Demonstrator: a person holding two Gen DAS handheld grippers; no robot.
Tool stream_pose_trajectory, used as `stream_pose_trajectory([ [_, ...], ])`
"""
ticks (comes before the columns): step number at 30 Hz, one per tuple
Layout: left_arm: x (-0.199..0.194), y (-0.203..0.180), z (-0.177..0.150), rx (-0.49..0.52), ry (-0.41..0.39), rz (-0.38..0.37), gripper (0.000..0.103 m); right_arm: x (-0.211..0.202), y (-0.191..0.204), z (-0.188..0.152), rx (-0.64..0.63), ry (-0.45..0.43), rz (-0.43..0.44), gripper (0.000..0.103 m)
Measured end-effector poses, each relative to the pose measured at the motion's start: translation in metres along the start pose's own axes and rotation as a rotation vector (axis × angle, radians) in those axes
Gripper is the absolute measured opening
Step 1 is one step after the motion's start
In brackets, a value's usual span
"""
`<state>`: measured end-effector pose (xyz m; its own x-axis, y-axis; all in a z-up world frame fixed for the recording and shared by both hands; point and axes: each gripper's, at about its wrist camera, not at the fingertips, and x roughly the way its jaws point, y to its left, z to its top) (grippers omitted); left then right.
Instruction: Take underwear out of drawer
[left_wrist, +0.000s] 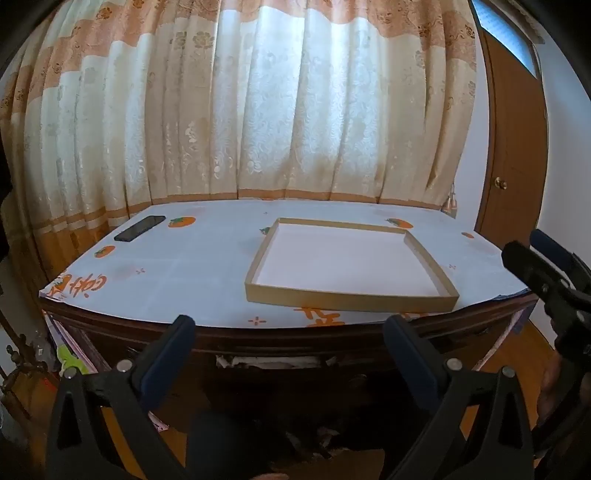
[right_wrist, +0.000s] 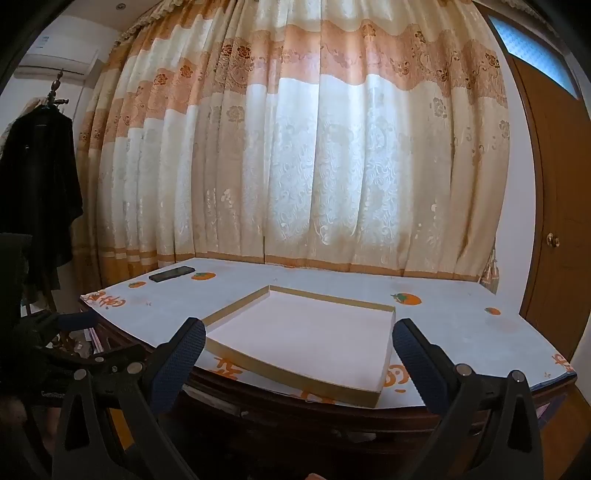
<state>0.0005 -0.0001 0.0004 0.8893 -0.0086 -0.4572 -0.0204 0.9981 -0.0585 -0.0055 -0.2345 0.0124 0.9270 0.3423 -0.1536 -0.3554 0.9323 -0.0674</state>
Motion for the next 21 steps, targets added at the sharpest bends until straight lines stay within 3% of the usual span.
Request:
stream_pose_trajectory([
  [21, -0.0015, -0.0004, -0.0027, 0.029, -0.015, 0.018, 0.103, -0.0005, 0.0011, -0.0096, 0.013, 0.005, -0.005, 0.103],
])
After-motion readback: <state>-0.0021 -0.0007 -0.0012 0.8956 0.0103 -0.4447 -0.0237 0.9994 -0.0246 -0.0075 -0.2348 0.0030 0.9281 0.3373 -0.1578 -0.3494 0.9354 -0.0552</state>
